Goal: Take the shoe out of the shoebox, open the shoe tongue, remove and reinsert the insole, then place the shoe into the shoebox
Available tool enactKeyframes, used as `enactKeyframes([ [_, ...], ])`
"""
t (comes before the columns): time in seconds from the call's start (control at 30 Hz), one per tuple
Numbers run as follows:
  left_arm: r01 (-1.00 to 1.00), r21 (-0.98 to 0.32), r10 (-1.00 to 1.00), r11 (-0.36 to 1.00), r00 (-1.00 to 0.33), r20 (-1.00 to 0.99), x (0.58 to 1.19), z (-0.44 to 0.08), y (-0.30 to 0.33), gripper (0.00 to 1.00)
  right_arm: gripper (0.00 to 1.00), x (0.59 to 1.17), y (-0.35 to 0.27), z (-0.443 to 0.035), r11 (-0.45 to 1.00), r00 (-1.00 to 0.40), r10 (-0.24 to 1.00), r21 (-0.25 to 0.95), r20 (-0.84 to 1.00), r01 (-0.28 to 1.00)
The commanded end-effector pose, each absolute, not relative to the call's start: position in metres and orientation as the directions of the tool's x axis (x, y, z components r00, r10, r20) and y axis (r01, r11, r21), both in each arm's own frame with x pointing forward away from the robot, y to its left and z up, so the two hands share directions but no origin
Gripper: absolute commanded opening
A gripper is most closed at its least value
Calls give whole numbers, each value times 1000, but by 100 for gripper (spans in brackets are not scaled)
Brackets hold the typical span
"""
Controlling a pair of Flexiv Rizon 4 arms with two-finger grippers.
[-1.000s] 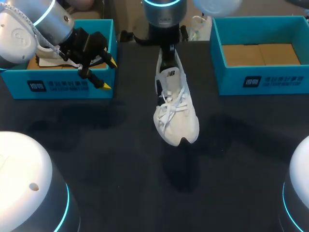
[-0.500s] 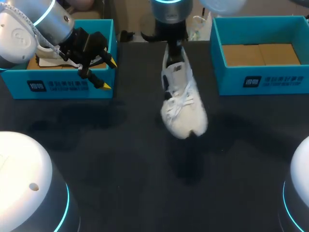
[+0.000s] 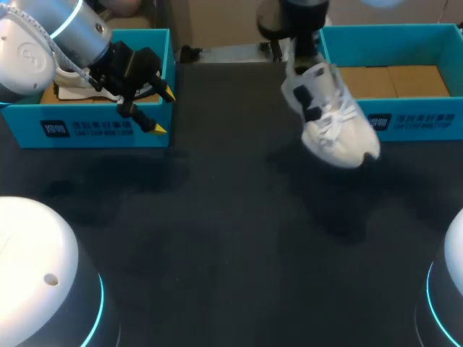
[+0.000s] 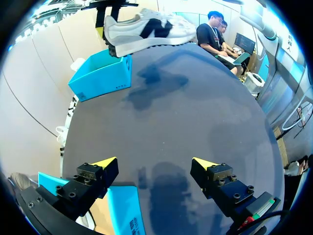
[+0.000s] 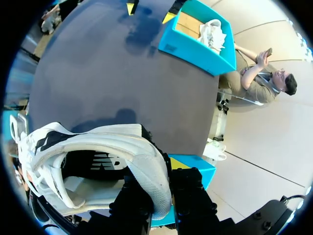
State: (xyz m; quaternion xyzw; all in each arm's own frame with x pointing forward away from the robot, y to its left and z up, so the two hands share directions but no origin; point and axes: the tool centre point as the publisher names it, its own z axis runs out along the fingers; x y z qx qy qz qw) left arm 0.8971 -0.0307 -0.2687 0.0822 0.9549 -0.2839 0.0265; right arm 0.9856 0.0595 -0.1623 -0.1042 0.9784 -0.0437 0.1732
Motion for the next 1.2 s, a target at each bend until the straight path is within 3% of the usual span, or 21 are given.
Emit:
enactKeyframes([
  [0.03, 172, -535, 142, 827, -985, -97, 897, -269, -31, 100, 0, 1001, 30, -155, 972, -919, -228, -27, -322, -232],
  [0.77, 172, -535, 142, 827, -985, -97, 897, -269, -31, 100, 0, 1058, -113, -134, 981, -926, -187, -7, -330, -195],
  [1.2, 172, -535, 142, 827, -985, -97, 897, -269, -31, 100, 0, 1077, -180, -149, 992, -944, -122, -76, -306, -103],
])
